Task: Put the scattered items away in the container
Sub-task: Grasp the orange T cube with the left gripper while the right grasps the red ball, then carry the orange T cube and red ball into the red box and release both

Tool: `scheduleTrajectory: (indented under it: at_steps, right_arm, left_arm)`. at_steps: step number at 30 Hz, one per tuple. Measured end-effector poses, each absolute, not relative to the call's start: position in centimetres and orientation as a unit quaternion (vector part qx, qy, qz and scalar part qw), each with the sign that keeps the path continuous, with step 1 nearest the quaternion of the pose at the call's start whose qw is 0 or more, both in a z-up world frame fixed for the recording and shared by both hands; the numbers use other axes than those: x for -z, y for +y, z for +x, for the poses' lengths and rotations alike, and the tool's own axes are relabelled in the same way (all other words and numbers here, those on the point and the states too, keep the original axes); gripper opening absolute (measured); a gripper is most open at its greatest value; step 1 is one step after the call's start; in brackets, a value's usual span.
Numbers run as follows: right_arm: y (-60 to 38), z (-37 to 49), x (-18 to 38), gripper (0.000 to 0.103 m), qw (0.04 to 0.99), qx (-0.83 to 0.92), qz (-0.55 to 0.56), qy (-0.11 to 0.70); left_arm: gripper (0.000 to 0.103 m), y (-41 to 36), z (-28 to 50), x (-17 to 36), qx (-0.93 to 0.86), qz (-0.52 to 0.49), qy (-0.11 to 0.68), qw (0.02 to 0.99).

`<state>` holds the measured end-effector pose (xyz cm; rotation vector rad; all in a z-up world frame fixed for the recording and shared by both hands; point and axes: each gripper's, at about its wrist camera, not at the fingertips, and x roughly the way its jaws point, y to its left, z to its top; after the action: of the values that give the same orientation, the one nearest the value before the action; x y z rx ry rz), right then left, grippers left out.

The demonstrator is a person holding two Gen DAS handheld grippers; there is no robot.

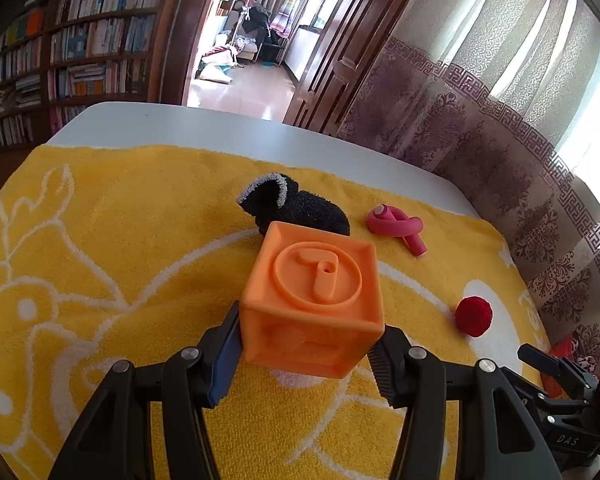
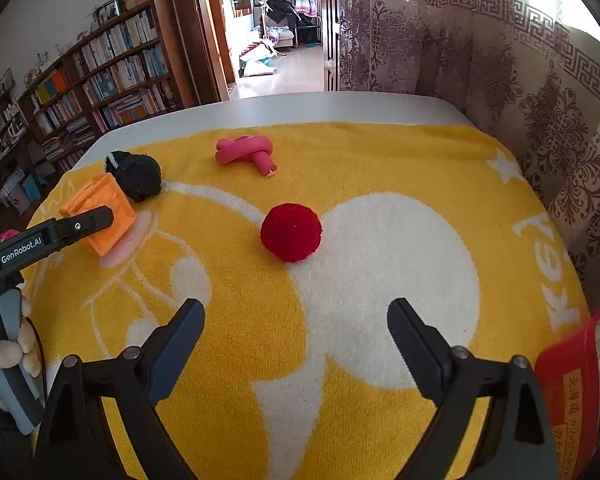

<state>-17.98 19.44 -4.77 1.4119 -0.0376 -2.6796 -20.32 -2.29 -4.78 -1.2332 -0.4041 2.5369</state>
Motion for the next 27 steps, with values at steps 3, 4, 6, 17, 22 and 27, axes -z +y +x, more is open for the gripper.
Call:
scheduleTrajectory:
  at_steps: [3, 4, 6, 17, 22, 27]
  right_arm:
    - [19.3, -19.9, 5.4, 0.068, 0.063, 0.875, 0.480, -0.029]
    - [19.2, -20.4, 5.7, 0.064, 0.060, 0.872, 0.485, -0.032]
    - [19.0, -21.0, 5.9, 0.055, 0.066, 0.871, 0.486, -0.042]
    - [18.8, -21.3, 6.0, 0.026, 0.059, 0.879, 0.470, -0.057]
    - [19.6, -18.6, 3.9, 0.026, 0.060, 0.892, 0.443, -0.062]
    - [21.8, -15.1, 1.8, 0.026, 0.052, 0.903, 0.418, -0.080]
  left_arm:
    - [0.058, -2.4, -20.2, 4.4, -0.883, -0.421, -0.147, 0.146]
    - [0.058, -2.4, -20.2, 4.2, -0.883, -0.419, -0.148, 0.147]
    - [0.058, -2.3, -20.2, 4.1, -0.884, -0.417, -0.149, 0.150]
    - [0.058, -1.7, -20.2, 4.1, -0.881, -0.419, -0.152, 0.162]
    - [0.058, -1.3, -20.0, 3.9, -0.880, -0.418, -0.149, 0.168]
    - [0.058, -0.4, -19.6, 3.3, -0.881, -0.412, -0.144, 0.181]
